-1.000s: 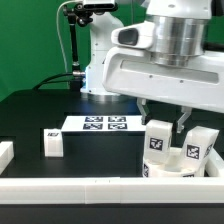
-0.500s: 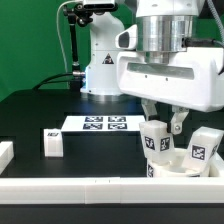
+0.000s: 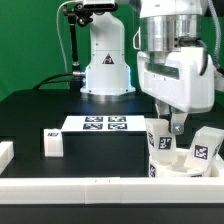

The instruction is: Assemble stool

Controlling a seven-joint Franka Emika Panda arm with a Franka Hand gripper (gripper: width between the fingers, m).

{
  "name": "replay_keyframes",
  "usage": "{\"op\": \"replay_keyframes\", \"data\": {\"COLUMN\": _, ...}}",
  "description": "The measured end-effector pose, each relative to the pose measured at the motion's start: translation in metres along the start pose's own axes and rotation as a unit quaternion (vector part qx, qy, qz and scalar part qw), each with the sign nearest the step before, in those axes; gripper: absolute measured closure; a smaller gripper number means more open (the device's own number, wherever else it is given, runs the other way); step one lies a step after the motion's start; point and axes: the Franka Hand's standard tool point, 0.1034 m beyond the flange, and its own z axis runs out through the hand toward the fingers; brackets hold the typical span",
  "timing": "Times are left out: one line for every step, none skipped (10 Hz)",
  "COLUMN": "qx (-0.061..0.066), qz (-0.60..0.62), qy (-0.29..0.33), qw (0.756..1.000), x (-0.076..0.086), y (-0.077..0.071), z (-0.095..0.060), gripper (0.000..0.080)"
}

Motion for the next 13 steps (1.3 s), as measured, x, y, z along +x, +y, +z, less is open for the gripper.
{"op": "replay_keyframes", "data": {"qx": 0.002, "qz": 0.041, "qy": -0.006, "qw": 0.999, "x": 0.001, "y": -0.001, "z": 0.0, "gripper": 0.0461}}
{"op": "replay_keyframes", "data": {"qx": 0.003, "qz": 0.061, "qy": -0.01, "qw": 0.998, "x": 0.002, "y": -0.002, "z": 0.0, "gripper": 0.0461}}
{"op": "replay_keyframes", "data": {"qx": 0.004, "qz": 0.109, "qy": -0.019, "qw": 0.994, "x": 0.003, "y": -0.002, "z": 0.0, "gripper": 0.0461}}
{"op": "replay_keyframes", "data": {"qx": 0.008, "qz": 0.161, "qy": -0.029, "qw": 0.986, "x": 0.004, "y": -0.003, "z": 0.0, "gripper": 0.0461}}
{"op": "replay_keyframes", "data": {"qx": 0.01, "qz": 0.196, "qy": -0.033, "qw": 0.98, "x": 0.005, "y": -0.004, "z": 0.0, "gripper": 0.0461}}
{"op": "replay_keyframes", "data": {"qx": 0.009, "qz": 0.22, "qy": -0.035, "qw": 0.975, "x": 0.004, "y": -0.004, "z": 0.0, "gripper": 0.0461}}
{"op": "replay_keyframes", "data": {"qx": 0.009, "qz": 0.228, "qy": -0.035, "qw": 0.973, "x": 0.003, "y": -0.004, "z": 0.0, "gripper": 0.0461}}
{"op": "replay_keyframes", "data": {"qx": 0.009, "qz": 0.236, "qy": -0.035, "qw": 0.971, "x": 0.004, "y": -0.004, "z": 0.0, "gripper": 0.0461}}
{"op": "replay_keyframes", "data": {"qx": 0.008, "qz": 0.23, "qy": -0.035, "qw": 0.973, "x": 0.003, "y": -0.004, "z": 0.0, "gripper": 0.0461}}
{"op": "replay_keyframes", "data": {"qx": 0.009, "qz": 0.225, "qy": -0.036, "qw": 0.974, "x": 0.003, "y": -0.004, "z": 0.0, "gripper": 0.0282}}
{"op": "replay_keyframes", "data": {"qx": 0.008, "qz": 0.207, "qy": -0.039, "qw": 0.978, "x": 0.001, "y": -0.005, "z": -0.006, "gripper": 0.0191}}
{"op": "replay_keyframes", "data": {"qx": 0.013, "qz": 0.195, "qy": -0.042, "qw": 0.98, "x": -0.001, "y": -0.008, "z": -0.015, "gripper": 0.0191}}
{"op": "replay_keyframes", "data": {"qx": 0.015, "qz": 0.176, "qy": -0.047, "qw": 0.983, "x": -0.003, "y": -0.01, "z": -0.025, "gripper": 0.0158}}
